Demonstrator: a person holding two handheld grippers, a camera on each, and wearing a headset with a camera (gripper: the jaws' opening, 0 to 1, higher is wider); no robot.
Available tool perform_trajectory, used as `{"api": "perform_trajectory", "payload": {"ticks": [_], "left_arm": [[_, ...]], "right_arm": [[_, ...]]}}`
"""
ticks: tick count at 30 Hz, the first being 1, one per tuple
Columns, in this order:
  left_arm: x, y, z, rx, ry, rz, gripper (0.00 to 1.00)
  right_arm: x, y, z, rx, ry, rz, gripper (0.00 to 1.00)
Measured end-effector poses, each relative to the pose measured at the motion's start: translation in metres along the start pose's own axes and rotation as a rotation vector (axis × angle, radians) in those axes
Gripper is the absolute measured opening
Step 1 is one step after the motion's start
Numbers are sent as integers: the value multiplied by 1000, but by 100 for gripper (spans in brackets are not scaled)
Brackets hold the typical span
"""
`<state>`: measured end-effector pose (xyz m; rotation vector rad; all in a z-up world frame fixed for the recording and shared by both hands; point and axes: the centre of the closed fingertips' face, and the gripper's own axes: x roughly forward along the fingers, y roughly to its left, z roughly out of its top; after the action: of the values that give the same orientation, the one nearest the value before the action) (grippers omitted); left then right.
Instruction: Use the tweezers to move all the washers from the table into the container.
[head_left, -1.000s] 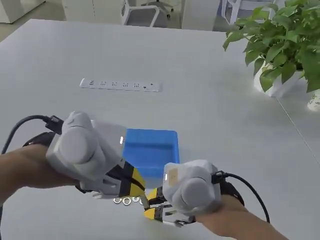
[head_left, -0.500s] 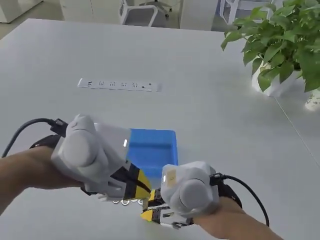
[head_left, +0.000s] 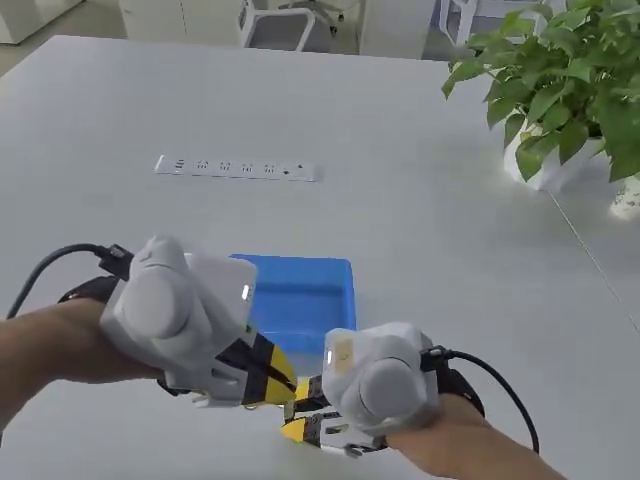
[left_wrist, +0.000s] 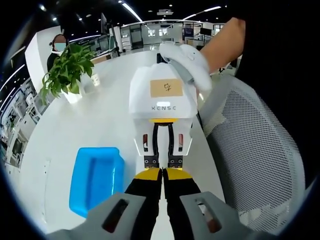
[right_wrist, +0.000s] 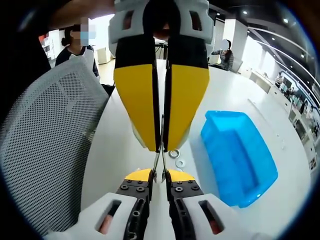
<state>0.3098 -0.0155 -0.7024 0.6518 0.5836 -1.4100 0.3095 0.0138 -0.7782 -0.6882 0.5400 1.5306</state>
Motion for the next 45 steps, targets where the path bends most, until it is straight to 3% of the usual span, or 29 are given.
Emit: {"api": "perform_trajectory", "payload": {"ticks": [23,45], "left_arm": [[-2,16,7,11,4,4,5],[3,23,4,11,10,-1,5]], "right_arm": [[-5,-15,0,4,-2,-41,14],[-2,-24,-9,26,1,-67,14]]}}
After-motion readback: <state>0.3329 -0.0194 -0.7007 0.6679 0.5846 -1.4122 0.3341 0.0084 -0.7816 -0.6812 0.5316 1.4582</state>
